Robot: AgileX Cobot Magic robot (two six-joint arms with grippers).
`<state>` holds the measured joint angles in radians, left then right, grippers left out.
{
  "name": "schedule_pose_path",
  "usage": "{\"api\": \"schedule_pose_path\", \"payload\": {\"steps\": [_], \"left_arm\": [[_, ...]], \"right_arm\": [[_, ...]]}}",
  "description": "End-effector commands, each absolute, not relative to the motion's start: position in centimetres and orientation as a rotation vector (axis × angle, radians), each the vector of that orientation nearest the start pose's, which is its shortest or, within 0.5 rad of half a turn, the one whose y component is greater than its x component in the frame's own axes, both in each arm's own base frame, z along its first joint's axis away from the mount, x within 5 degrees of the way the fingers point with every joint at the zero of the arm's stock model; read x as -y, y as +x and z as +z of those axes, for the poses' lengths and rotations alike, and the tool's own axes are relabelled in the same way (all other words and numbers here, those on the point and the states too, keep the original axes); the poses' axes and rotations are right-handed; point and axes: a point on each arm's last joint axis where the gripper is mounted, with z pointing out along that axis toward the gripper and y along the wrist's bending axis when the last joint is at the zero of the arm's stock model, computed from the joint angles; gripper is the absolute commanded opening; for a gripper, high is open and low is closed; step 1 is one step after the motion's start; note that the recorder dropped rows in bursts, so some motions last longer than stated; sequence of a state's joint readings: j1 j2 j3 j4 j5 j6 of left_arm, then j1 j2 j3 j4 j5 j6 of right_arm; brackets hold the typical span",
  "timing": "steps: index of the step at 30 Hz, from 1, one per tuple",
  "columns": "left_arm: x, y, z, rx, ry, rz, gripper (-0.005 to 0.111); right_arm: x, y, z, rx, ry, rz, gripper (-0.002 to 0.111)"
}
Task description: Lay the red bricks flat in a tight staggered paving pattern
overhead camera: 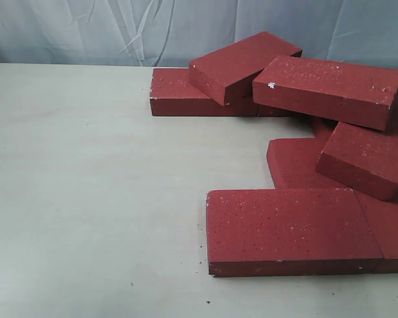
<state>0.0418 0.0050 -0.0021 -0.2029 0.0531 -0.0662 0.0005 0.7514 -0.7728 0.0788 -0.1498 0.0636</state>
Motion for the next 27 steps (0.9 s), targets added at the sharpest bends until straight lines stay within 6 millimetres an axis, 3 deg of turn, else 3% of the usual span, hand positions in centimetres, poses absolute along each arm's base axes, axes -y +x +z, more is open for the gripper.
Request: {"api": "schedule_pose_path", "payload": {"steps": [1, 5, 9, 16, 22, 27], "left_arm": [[-0.7, 5.4, 22.3, -1.322, -0.413, -0.358, 0.0], [-1.2, 5.1, 23.3, -1.196, -0.442, -0.351, 0.0], [-1.7, 4.9, 23.7, -1.087, -0.558, -0.458, 0.0], [-2.0, 4.4, 24.6, -0.973, -0.548, -0.435, 0.0], [-1.3, 4.0, 29.0, -0.961, -0.404, -0.385, 0.0], [-0.8, 6.7, 32.7, -1.125, -0.327, -0.312, 0.0]], "right_arm": [[0.0, 18.6, 43.1, -1.473, 0.03, 0.033, -0.001], [0.1, 21.5, 43.6, -1.603, -0.01, -0.03, -0.001], [0.2, 24.3, 43.2, -1.733, -0.02, -0.053, -0.001], [0.3, 29.3, 42.2, -1.939, -0.151, -0.161, -0.001], [0.1, 33.6, 40.6, -2.182, -0.272, -0.156, -0.001], [-0.3, 35.5, 39.1, -2.362, -0.361, -0.102, -0.001]]}}
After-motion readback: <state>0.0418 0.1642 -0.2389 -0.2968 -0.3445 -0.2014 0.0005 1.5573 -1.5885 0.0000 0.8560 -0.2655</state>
